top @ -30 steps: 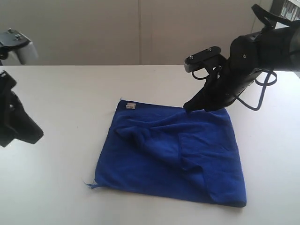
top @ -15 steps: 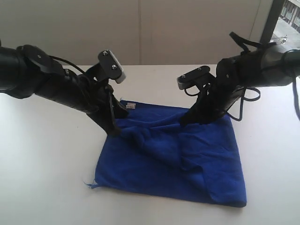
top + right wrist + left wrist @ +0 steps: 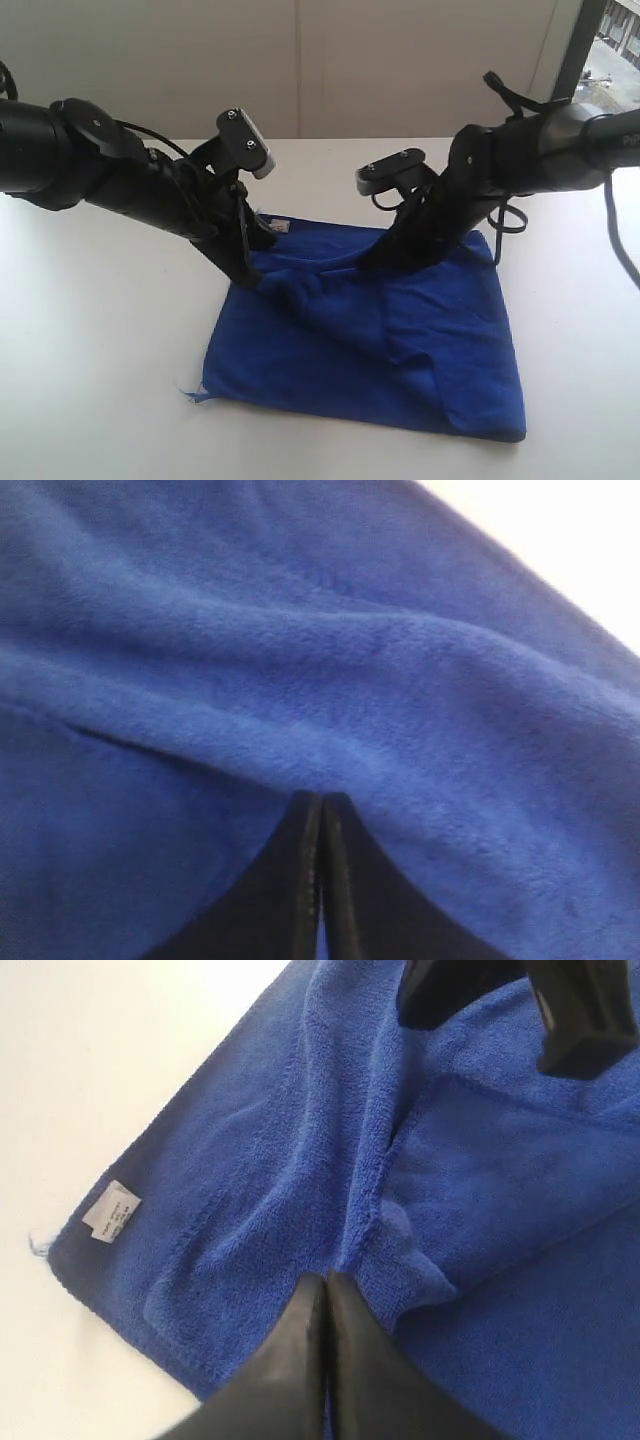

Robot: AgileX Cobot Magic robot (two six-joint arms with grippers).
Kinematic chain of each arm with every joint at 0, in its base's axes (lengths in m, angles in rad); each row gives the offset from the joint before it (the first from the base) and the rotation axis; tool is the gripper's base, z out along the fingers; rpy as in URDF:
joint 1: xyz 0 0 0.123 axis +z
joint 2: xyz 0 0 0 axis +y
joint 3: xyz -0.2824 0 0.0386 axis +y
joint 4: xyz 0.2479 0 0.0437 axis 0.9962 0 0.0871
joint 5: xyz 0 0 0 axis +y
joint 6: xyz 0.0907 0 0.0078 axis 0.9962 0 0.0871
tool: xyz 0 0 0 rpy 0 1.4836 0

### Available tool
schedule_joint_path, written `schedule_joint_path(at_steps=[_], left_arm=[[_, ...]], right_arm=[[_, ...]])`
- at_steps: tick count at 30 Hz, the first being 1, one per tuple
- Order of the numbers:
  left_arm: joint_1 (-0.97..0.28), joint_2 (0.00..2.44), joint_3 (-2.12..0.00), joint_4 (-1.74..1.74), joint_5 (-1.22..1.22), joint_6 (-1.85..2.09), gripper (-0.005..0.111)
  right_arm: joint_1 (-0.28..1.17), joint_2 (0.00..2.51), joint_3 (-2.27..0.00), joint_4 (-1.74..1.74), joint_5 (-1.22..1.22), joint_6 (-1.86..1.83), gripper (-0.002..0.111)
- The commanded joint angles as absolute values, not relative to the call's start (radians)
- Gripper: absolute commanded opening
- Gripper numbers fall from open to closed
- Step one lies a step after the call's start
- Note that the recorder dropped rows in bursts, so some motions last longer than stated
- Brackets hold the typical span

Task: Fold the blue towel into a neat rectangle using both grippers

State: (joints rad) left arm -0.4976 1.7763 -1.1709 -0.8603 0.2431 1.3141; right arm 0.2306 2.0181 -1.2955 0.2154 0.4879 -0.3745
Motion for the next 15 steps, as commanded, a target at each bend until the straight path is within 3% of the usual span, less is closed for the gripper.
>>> schedule_joint_path(at_steps=[1,9,15], left_arm=[[-0.439,1.77,-1.176,-0.768,0.263,1.178,0.0],[-0.261,1.762,-1.176,-0.632,0.399,1.049,0.0],[-0.222,1.762,-1.176,-0.632,0.413,1.049,0.0]], right_arm=[[0.295,2.019,-1.302,0.236,0.525,-0.419,0.0],[0.433,2.019,-1.302,0.236,0.519,-0.444,0.0],[0.509,2.031,-1.302,0.237,0.503,-0.444,0.0]])
